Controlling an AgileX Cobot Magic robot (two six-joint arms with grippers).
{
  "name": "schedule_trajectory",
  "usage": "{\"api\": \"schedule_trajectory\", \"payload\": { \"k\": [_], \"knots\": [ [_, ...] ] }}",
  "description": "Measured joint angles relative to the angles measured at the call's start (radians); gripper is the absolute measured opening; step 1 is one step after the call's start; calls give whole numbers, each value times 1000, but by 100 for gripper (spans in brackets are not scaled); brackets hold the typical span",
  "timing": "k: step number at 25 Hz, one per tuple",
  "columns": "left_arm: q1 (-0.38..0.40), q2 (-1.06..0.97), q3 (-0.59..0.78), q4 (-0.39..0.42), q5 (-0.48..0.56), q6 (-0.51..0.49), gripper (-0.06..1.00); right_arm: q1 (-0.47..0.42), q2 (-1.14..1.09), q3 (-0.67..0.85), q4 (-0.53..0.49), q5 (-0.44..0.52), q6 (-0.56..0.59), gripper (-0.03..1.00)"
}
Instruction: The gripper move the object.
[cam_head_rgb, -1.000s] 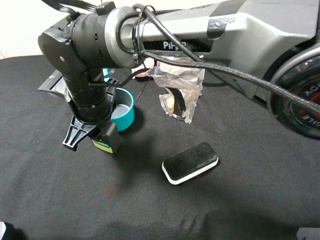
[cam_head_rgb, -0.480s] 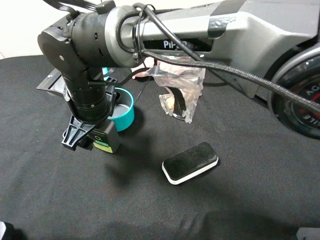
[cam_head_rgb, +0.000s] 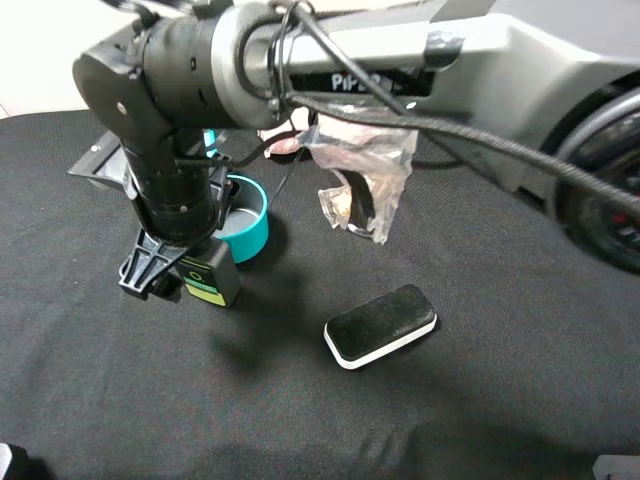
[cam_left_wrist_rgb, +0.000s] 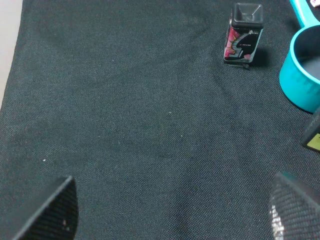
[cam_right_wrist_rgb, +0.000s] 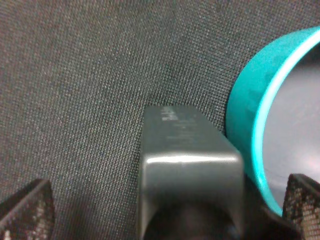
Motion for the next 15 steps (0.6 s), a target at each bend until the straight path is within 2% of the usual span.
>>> {"api": "schedule_trajectory", "payload": {
  "k": [5,15],
  "knots": [
    [0,0,0,0,0,0,76,0,-69,0,-9,7,0,69],
    [0,0,0,0,0,0,76,0,-210,0,-23,112,0,69]
  ]
}}
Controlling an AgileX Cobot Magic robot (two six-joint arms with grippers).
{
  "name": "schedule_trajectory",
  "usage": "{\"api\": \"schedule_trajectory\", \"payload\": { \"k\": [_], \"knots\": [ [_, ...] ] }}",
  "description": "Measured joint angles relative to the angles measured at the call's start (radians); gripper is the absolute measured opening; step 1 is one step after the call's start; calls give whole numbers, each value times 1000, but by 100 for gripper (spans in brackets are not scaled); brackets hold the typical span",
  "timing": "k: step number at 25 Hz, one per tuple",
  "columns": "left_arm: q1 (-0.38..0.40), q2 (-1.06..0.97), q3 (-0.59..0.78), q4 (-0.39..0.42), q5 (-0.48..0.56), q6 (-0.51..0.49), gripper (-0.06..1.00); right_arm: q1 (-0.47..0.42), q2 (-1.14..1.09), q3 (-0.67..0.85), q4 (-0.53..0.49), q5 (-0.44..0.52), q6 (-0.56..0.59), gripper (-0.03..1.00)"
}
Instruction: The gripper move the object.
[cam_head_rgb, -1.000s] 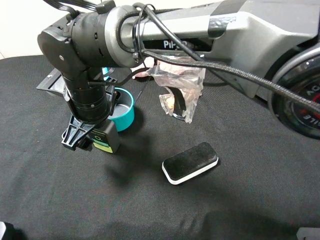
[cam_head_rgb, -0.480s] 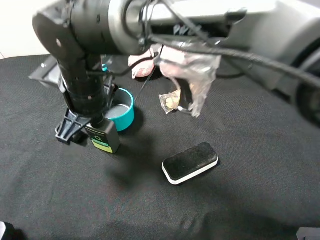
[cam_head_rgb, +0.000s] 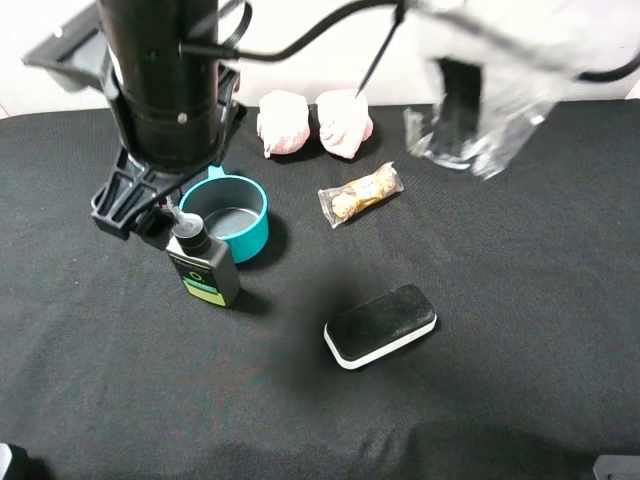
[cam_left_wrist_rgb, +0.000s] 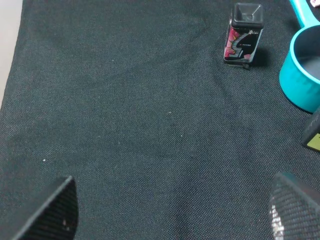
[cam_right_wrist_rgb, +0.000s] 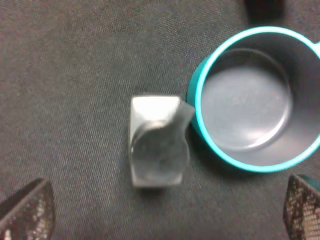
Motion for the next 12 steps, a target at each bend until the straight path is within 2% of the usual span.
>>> {"api": "schedule_trajectory", "payload": {
  "k": [12],
  "knots": [
    [0,0,0,0,0,0,76,-14,-80,0,-25,44,5,69]
  ]
}}
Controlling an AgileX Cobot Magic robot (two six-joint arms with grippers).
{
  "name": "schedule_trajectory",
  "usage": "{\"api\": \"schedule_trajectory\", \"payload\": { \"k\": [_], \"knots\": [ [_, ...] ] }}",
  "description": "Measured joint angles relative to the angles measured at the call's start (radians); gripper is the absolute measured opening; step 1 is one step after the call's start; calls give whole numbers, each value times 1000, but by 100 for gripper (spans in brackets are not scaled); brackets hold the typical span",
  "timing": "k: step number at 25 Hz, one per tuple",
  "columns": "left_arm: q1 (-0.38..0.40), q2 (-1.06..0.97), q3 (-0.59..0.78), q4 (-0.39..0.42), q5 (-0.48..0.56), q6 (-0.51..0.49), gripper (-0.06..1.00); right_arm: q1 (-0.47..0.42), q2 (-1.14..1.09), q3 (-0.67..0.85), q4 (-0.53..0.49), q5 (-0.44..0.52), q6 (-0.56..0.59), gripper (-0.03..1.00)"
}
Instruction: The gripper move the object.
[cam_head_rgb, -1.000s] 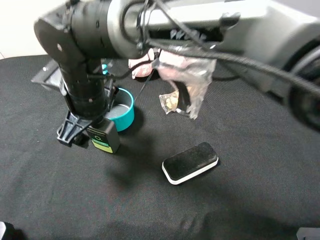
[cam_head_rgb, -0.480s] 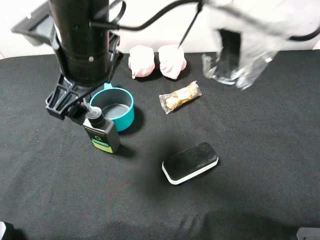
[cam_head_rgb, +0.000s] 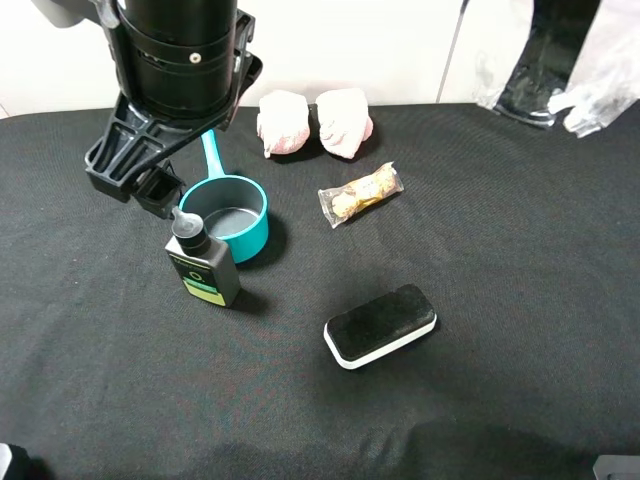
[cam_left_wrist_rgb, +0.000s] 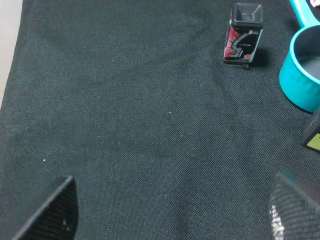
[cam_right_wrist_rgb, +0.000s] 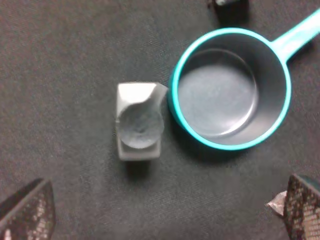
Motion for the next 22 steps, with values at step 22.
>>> {"api": "schedule_trajectory", "payload": {
  "k": [22],
  "knots": [
    [0,0,0,0,0,0,76,-659,-67,0,28,6,59,69]
  ]
}}
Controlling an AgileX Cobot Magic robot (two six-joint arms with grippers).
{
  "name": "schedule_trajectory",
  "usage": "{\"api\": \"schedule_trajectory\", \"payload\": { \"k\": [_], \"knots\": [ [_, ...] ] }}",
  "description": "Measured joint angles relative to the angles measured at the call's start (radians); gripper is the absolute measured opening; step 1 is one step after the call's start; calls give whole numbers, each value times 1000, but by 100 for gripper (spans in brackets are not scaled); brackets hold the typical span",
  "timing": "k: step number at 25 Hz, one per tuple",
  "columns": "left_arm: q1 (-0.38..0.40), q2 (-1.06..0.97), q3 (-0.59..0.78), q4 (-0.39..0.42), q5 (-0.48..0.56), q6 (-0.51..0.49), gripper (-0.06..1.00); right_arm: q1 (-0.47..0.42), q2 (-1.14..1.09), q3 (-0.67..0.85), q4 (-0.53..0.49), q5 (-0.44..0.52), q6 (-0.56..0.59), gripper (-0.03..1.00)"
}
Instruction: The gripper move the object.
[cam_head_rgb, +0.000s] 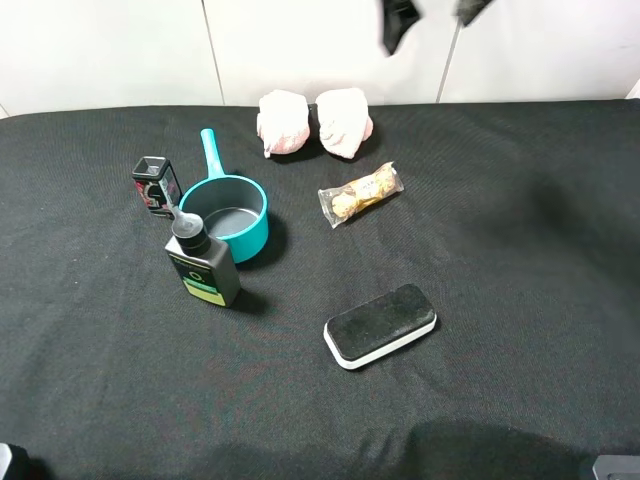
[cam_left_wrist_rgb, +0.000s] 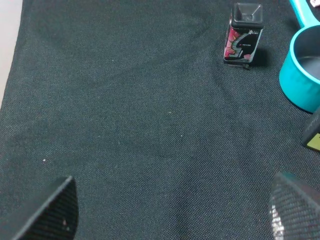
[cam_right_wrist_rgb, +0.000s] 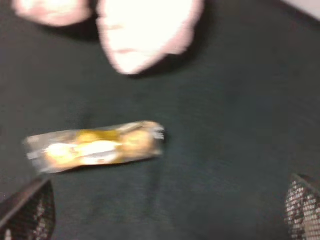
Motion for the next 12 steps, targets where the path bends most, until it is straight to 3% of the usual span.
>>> {"api": "schedule_trajectory", "payload": {
  "k": [6,12],
  "knots": [
    [0,0,0,0,0,0,76,-205,-21,0,22,0,0,69],
    [0,0,0,0,0,0,76,-345,-65,12,54,1,-11,69]
  ]
}}
